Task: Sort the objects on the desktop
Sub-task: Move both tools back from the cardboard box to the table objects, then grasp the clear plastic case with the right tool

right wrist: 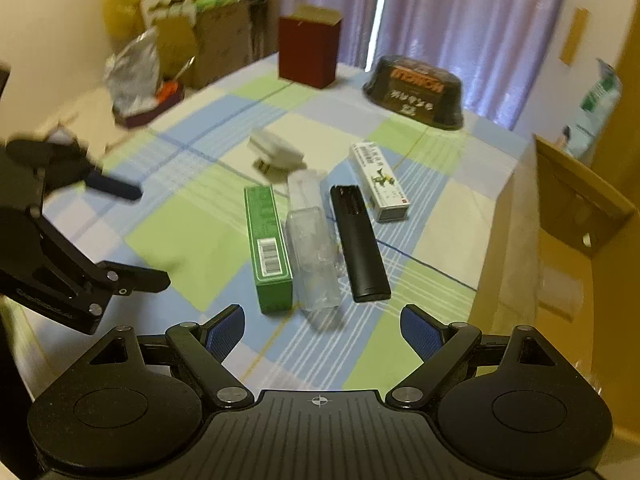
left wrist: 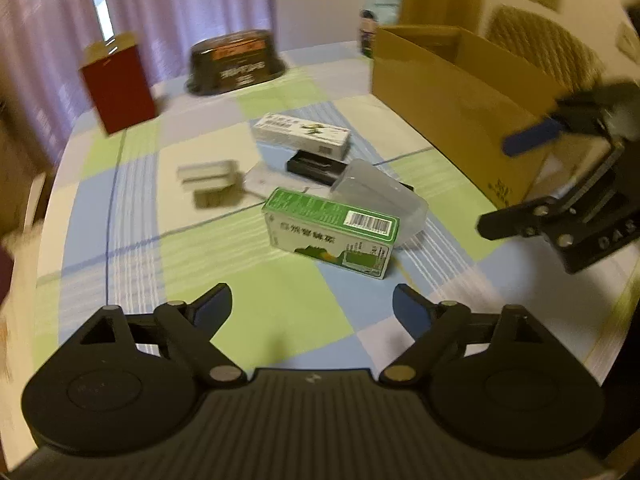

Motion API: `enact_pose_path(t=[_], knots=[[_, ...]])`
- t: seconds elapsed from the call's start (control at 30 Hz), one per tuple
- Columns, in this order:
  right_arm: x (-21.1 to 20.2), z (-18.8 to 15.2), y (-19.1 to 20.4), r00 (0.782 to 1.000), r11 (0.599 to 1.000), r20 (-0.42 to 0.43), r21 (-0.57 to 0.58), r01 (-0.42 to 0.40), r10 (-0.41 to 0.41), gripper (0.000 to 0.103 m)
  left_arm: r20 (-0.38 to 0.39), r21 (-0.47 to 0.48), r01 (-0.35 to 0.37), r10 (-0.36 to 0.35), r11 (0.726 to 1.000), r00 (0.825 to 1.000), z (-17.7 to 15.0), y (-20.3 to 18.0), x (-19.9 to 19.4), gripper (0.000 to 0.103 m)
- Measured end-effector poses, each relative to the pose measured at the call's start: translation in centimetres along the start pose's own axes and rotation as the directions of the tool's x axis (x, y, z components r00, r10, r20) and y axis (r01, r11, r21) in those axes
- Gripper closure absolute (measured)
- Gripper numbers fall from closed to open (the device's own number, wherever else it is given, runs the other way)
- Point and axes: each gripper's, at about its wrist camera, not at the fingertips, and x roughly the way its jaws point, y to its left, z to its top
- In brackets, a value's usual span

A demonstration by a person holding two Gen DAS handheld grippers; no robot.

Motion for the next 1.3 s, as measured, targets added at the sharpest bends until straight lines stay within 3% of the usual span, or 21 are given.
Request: enact_pose_path(t=[0.03, 0.1, 0.3, 0.33, 0.4, 0.5, 0.7, 0.77, 0.87, 0.9, 1.03, 1.17, 1.3], knots=[[0.5, 0.0, 0.0, 1.0, 1.0, -0.009, -0.017, 0.001, -0.001, 0.015, 0.004, 0.034, -0.002, 0.001, 0.999, 1.0, 0.1, -0.1, 0.5, 0.012], [1.4, 0.0, -0.2, 1.0, 1.0, -0.03, -0.023, -0.009, 0.009, 0.028, 0.009, 0.091, -0.001, 0.0, 0.996, 1.0, 0.2, -0.3, 1.5, 0.007], [3.4, -0.1, -0.8, 0.998, 0.999, -0.059, -0.041, -0.02, 0.017, 0.029, -0.009, 0.117, 0.036, -0.035, 0.992, 0.999, 1.2, 0.5, 4.7, 0.001], [3.7, -0.1, -0.8, 0.998, 0.999, -0.063, -0.044, -0.023, 0.02, 0.031, -0.008, 0.125, 0.042, -0.041, 0.991, 0.999, 1.4, 0.6, 5.1, 0.001], [4.5, 0.0, -0.8, 0.997, 0.998, -0.078, -0.055, -0.032, 0.028, 0.044, -0.009, 0.144, 0.057, -0.056, 0.988, 0.998, 1.6, 0.7, 5.8, 0.001], [5.4, 0.1, -0.9, 0.995, 0.996, -0.089, -0.072, -0.045, 0.039, 0.044, -0.015, 0.162, 0.078, -0.076, 0.984, 0.997, 1.9, 0.9, 6.8, 0.001], [7.1, 0.5, -0.8, 0.994, 0.993, -0.094, -0.1, -0.058, 0.048, 0.046, -0.023, 0.122, 0.12, -0.118, 0.985, 0.993, 2.1, 1.7, 8.2, 0.001], [7.7, 0.6, -0.9, 0.993, 0.992, -0.107, -0.11, -0.065, 0.054, 0.06, -0.018, 0.109, 0.133, -0.132, 0.985, 0.991, 2.2, 1.9, 8.2, 0.001], [8.4, 0.7, -0.9, 0.991, 0.991, -0.118, -0.112, -0.073, 0.06, 0.066, -0.013, 0.079, 0.141, -0.141, 0.987, 0.99, 2.1, 2.3, 8.1, 0.001], [8.5, 0.7, -1.0, 0.991, 0.991, -0.12, -0.106, -0.079, 0.066, 0.073, -0.015, 0.065, 0.144, -0.144, 0.987, 0.989, 2.1, 2.5, 8.1, 0.001], [8.7, 0.8, -1.0, 0.987, 0.992, -0.126, -0.065, -0.11, 0.101, 0.074, -0.018, 0.019, 0.158, -0.157, 0.987, 0.987, 1.9, 3.0, 8.0, 0.001], [8.4, 0.9, -1.4, 0.976, 0.983, -0.129, 0.057, -0.172, 0.178, 0.074, -0.013, -0.015, 0.176, -0.176, 0.984, 0.984, 1.6, 3.3, 7.6, 0.001], [8.1, 0.5, -1.3, 0.955, 0.95, -0.119, 0.194, -0.245, 0.27, 0.074, 0.001, -0.031, 0.181, -0.181, 0.983, 0.983, 1.3, 3.5, 6.4, 0.001]])
